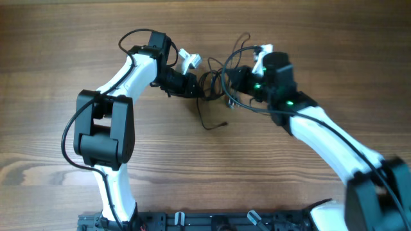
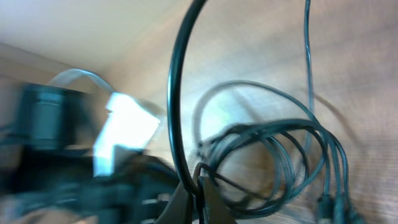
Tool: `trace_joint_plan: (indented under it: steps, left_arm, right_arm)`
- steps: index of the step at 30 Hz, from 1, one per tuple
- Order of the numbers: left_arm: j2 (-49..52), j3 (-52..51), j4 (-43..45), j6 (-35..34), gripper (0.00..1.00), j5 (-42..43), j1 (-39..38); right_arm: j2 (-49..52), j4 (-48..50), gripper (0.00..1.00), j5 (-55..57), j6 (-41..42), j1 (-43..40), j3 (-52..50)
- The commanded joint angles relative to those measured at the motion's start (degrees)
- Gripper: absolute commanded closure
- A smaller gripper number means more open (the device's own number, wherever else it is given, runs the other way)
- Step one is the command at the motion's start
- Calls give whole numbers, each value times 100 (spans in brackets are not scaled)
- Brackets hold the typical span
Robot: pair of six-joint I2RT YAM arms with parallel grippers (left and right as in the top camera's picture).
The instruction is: Untangle cables
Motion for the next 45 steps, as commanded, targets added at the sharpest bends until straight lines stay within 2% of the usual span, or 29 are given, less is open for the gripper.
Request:
trace_joint_plan:
  steps: [1, 7, 13, 17, 23, 24, 25, 27, 28, 30, 38, 45]
  left_arm:
    - [-52, 11, -2, 111, 92, 107, 0]
    - [-52, 11, -2, 111, 92, 107, 0]
    - [-52, 11, -2, 111, 93, 107, 0]
    - [-52, 11, -2, 111, 93, 107, 0]
    - [-50, 11, 0, 111, 93, 107, 0]
    - [-52, 11, 0, 111, 92, 107, 0]
    - [-52, 11, 0, 111, 93, 107, 0]
    - [-52, 11, -2, 111, 92, 107, 0]
    - [-52, 11, -2, 111, 93, 107, 0]
    - [-52, 11, 0, 118, 93, 107, 0]
    - [-52, 11, -297, 1161, 96, 334, -234]
    - [-52, 11, -326, 1451, 95, 367, -704]
  right_arm:
    - [-896, -203, 96, -22, -348, -136, 90]
    - [-1947, -1038, 96, 555, -758, -317, 90]
    - [-2715, -2197, 96, 1818, -920, -693, 90]
    - [-2750, -2990, 96, 2337, -931, -894, 90]
    - [-2236, -3569, 96, 2653, -1217, -914, 87]
    - [-2096, -3595, 94, 2610, -1222, -911, 90]
    - [-1928, -3587, 86, 2433, -1272, -911, 90]
    - [-1670, -3458, 62, 1958, -1480, -911, 90]
    - [-1478, -3298, 53, 1513, -1692, -911, 90]
    - [-1161, -2962, 45, 660, -2000, -911, 90]
    - [-339, -1589, 43, -1912, -2076, -911, 90]
    - [-83, -1578, 44, -1919, -2039, -905, 90]
